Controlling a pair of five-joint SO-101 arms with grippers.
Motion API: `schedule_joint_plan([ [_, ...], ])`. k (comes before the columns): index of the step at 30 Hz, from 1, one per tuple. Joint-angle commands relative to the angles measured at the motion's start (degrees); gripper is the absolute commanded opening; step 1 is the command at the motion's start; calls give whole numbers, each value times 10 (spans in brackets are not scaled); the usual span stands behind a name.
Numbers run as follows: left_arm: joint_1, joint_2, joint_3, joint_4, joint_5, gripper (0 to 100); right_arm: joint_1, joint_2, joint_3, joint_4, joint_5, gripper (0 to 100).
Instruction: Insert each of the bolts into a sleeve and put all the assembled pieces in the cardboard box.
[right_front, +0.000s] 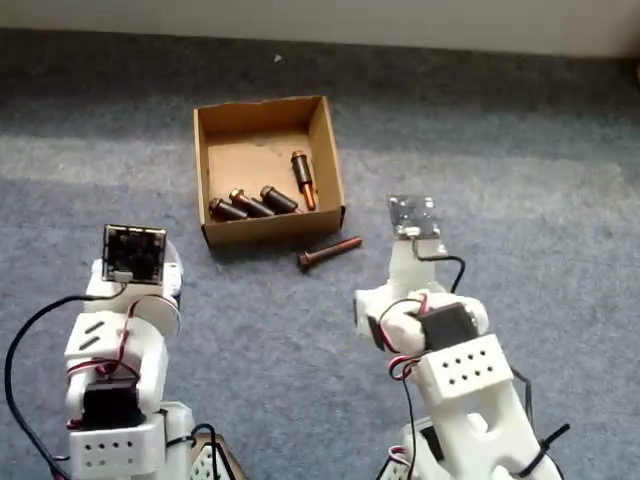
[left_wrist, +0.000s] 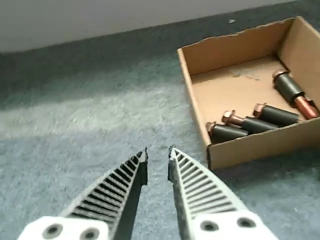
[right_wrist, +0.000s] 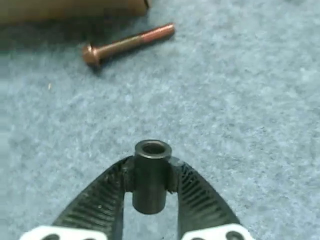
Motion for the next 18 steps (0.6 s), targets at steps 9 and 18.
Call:
schedule_joint_plan([
  [9,234,252,-226,86,-66,126,180,-39,131,-217,-11,5],
  [18,353,629,-459,90,-118,127,226,-40,134,-233,-11,5],
])
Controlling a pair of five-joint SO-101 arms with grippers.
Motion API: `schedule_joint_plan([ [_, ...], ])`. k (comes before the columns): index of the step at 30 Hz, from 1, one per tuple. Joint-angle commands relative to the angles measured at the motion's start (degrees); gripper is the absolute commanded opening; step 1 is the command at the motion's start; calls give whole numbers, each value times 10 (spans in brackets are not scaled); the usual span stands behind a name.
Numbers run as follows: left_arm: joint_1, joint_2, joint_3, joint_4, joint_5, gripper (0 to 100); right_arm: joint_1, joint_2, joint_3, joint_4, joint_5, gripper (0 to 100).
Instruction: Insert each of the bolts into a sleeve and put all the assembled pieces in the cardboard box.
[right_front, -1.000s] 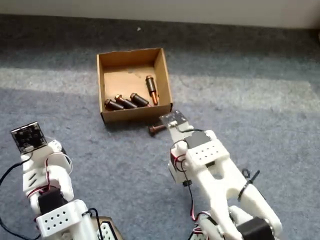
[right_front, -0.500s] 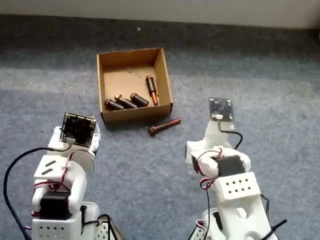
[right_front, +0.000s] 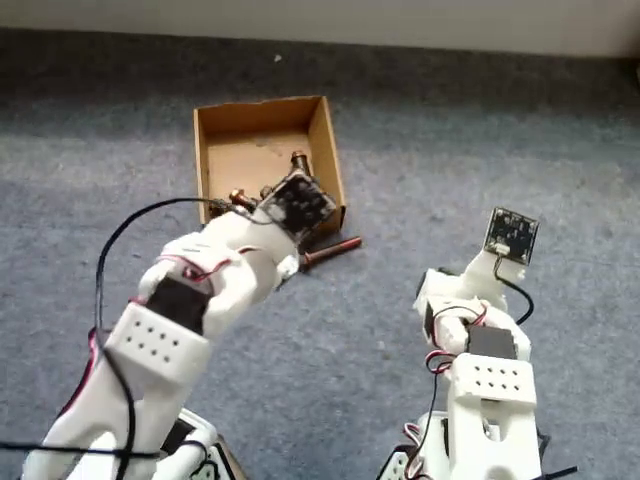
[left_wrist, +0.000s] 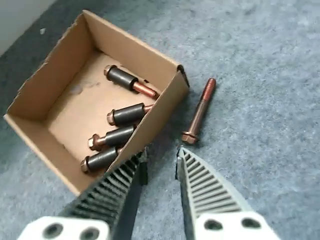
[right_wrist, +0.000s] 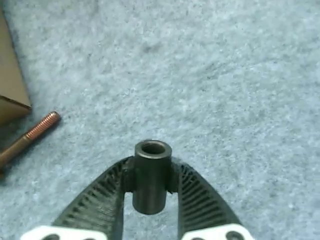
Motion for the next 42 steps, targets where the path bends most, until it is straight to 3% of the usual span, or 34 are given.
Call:
schedule_joint_plan([
  [1,44,189,-138,6,-17,127,7,-17,-5,-11,-5,5],
  [10,66,480,-352,47,-18,174,4,-15,-5,-11,-5,5],
  [22,76,720,-565,72,-18,174,4,-15,-5,-11,-4,5],
  [29,73,813,-640,72,-14,172,3,-15,-5,-11,-4,5],
  [33,75,842,-662,76,-14,115,3,-15,-5,-11,-3,5],
  [39,77,845,-701,153,-14,5,3,-16,-5,-11,-3,5],
  [42,76,844,-721,183,-10,6,3,-16,-5,-11,-3,5],
])
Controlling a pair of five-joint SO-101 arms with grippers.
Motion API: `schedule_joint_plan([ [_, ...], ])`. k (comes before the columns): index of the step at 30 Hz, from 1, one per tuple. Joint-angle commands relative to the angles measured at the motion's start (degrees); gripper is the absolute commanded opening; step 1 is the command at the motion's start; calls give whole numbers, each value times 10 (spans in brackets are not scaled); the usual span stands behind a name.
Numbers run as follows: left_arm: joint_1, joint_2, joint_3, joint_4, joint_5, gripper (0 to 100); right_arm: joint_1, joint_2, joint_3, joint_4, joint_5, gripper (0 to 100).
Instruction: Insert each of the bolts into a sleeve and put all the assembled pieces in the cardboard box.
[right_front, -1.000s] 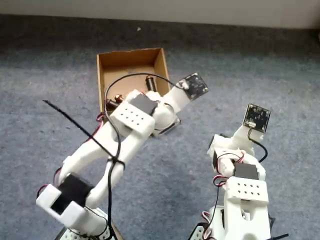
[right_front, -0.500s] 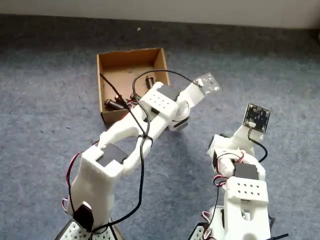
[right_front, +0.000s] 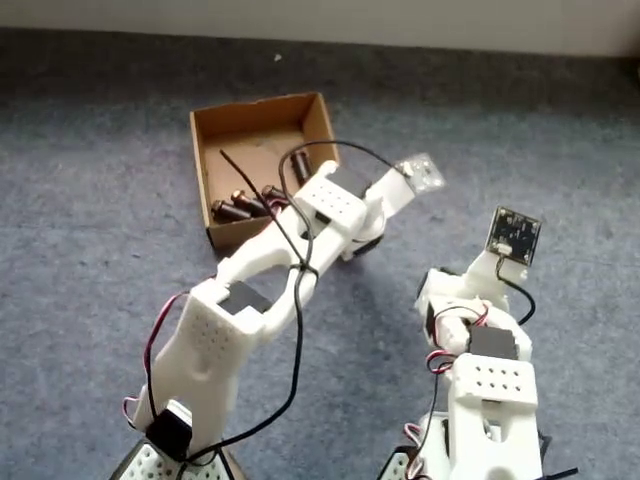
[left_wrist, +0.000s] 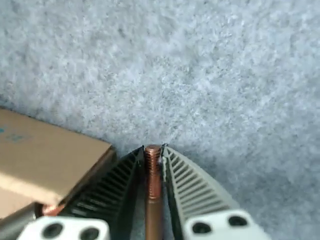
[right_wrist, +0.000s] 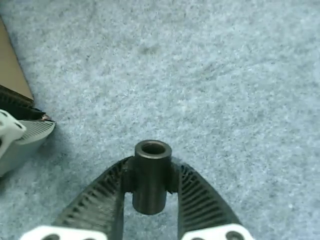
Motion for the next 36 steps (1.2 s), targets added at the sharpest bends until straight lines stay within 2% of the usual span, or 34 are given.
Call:
schedule_joint_plan([
  [1,1,-10,-53,51,15,5,4,-16,-5,-11,-4,5],
  [8,2,-33,-132,114,102,5,4,-16,-5,-11,-4,5],
  [15,-11,-148,-100,126,188,5,4,-16,-5,-11,-4,5],
  [28,-105,-430,152,122,441,5,4,-16,-5,-11,-3,5],
  [36,-171,-552,333,122,633,6,4,-15,-4,-11,-4,5],
])
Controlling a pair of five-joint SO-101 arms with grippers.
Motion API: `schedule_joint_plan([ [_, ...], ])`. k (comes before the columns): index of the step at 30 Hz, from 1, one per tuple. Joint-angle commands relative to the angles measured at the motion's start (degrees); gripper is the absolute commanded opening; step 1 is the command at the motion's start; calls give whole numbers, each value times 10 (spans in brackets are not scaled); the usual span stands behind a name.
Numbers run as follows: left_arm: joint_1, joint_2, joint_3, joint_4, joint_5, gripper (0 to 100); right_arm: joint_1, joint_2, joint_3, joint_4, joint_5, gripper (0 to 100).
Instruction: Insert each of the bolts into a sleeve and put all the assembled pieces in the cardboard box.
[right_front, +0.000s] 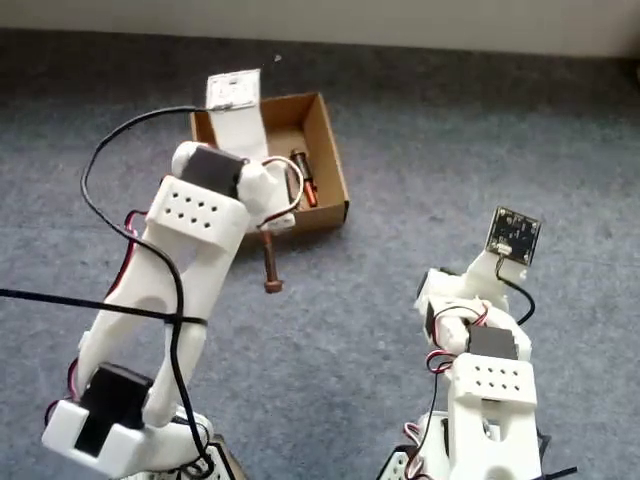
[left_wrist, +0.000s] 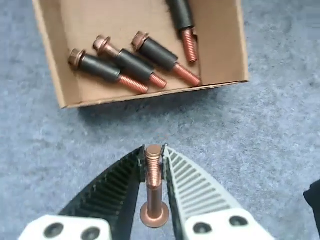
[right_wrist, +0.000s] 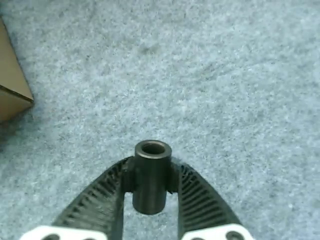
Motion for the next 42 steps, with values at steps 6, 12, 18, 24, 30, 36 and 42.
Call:
schedule_joint_plan([
  [6,-85,-96,140,2,96,8,4,-14,-4,-10,-4,5],
  [12,-104,-100,171,-6,-57,8,4,-14,-4,-10,-4,5],
  [18,-106,-100,167,-6,-69,8,4,-14,-4,-10,-4,5],
  [24,-139,-98,172,-3,34,8,4,-14,-4,-10,-3,5],
  [30,-204,-96,172,-3,185,7,4,-14,-4,-10,-2,5],
  [36,-221,-96,172,-3,346,5,4,-14,-4,-10,-1,5],
  [42,-221,-95,173,-3,411,7,4,-14,-4,-10,-1,5],
])
